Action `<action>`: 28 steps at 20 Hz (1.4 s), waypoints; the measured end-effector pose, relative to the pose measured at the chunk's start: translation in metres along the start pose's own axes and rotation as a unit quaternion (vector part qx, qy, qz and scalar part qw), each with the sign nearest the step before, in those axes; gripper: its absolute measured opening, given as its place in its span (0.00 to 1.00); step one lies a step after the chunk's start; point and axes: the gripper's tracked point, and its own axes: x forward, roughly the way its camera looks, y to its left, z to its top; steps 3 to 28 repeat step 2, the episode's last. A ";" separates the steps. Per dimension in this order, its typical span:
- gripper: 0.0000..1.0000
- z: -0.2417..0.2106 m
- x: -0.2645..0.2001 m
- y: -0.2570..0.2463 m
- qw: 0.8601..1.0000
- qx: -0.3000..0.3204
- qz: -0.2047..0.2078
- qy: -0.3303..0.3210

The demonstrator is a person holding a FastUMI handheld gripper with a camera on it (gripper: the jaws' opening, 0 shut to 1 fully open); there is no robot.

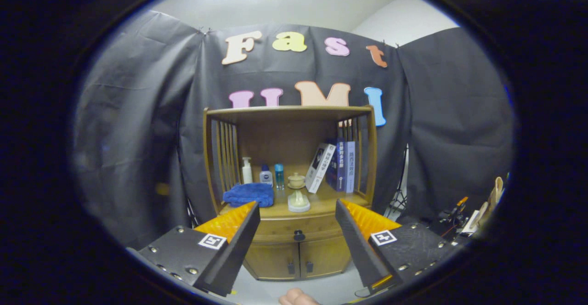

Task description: Pull open the drawer, take out the items inside it, and place them on the countertop above the cabinet.

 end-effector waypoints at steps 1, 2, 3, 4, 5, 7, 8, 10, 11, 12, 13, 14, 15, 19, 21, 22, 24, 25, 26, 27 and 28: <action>0.98 0.006 -0.005 -0.007 1.000 0.008 -0.009 -0.003; 0.98 0.012 -0.009 -0.009 1.000 0.016 -0.012 -0.006; 0.98 0.012 -0.009 -0.009 1.000 0.016 -0.012 -0.006; 0.98 0.012 -0.009 -0.009 1.000 0.016 -0.012 -0.006; 0.98 0.012 -0.009 -0.009 1.000 0.016 -0.012 -0.006; 0.98 0.012 -0.009 -0.009 1.000 0.016 -0.012 -0.006; 0.98 0.012 -0.009 -0.009 1.000 0.016 -0.012 -0.006; 0.98 0.012 -0.009 -0.009 1.000 0.016 -0.012 -0.006; 0.98 0.012 -0.009 -0.009 1.000 0.016 -0.012 -0.006; 0.98 0.012 -0.009 -0.009 1.000 0.016 -0.012 -0.006; 0.98 0.012 -0.009 -0.009 1.000 0.016 -0.012 -0.006; 0.98 0.012 -0.009 -0.009 1.000 0.016 -0.012 -0.006; 0.98 0.012 -0.009 -0.009 1.000 0.016 -0.012 -0.006; 0.98 0.012 -0.009 -0.009 1.000 0.016 -0.012 -0.006; 0.98 0.012 -0.009 -0.009 1.000 0.016 -0.012 -0.006; 0.98 0.012 -0.009 -0.009 1.000 0.016 -0.012 -0.006; 0.98 0.012 -0.009 -0.009 1.000 0.016 -0.012 -0.006; 0.98 0.012 -0.009 -0.009 1.000 0.016 -0.012 -0.006; 0.98 0.012 -0.009 -0.009 1.000 0.016 -0.012 -0.006; 0.98 0.012 -0.009 -0.009 1.000 0.016 -0.012 -0.006; 0.98 0.012 -0.009 -0.009 1.000 0.016 -0.012 -0.006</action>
